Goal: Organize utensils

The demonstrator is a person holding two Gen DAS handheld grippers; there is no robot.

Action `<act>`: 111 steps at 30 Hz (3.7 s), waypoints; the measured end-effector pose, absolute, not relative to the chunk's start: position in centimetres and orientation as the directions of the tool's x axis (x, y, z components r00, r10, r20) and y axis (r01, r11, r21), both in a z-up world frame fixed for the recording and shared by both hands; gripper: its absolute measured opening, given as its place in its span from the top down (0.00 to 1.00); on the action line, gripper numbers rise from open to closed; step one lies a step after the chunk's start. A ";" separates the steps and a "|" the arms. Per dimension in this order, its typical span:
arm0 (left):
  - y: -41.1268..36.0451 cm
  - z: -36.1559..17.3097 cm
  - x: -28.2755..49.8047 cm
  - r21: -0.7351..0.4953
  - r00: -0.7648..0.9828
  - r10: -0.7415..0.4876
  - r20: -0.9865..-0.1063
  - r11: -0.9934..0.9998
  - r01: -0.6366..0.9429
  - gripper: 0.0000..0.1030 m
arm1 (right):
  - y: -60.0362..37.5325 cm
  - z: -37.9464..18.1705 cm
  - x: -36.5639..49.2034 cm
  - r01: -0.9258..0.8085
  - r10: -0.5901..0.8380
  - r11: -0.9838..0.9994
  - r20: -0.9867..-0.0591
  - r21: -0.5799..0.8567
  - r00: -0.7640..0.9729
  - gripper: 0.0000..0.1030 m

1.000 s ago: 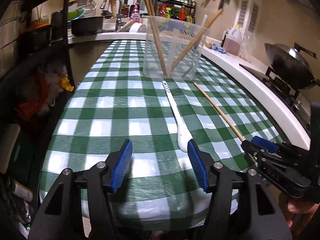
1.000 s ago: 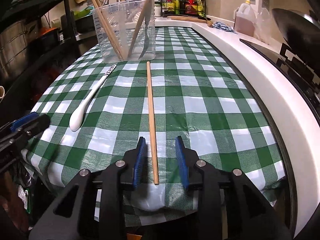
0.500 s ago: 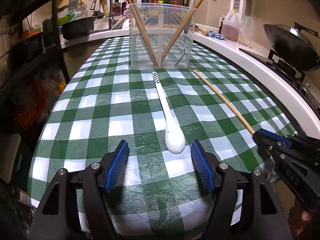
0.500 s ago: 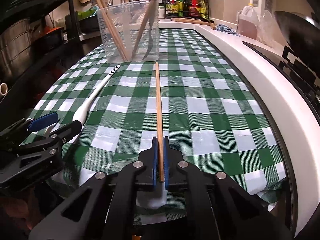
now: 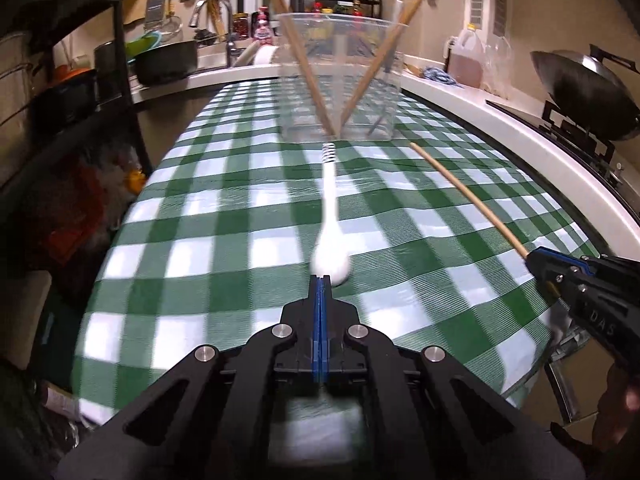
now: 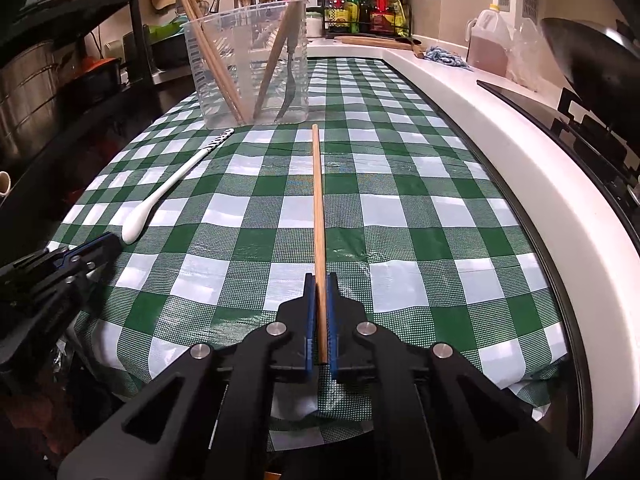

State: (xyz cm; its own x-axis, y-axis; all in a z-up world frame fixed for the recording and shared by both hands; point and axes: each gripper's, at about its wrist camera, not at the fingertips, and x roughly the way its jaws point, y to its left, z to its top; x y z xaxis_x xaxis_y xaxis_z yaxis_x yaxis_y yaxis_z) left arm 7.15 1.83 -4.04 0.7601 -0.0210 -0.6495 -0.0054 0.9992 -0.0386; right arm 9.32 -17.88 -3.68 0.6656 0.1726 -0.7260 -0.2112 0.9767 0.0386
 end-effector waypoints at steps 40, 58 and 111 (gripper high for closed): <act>0.7 -4.2 9.0 -0.034 0.789 -0.031 -0.614 0.999 0.013 0.79 | -17.9 -2.9 8.6 -0.234 0.183 0.972 -0.689 0.020 0.701 0.95; 3.6 4.3 7.2 -0.077 0.841 -0.107 -0.530 0.994 0.077 0.79 | -18.4 6.5 7.2 -0.263 0.244 0.964 -0.527 0.039 0.814 0.95; 4.0 10.8 11.6 -0.018 0.898 -0.121 -0.423 0.992 0.125 0.82 | -17.3 13.9 13.4 -0.338 0.329 0.939 -0.459 0.065 0.825 0.95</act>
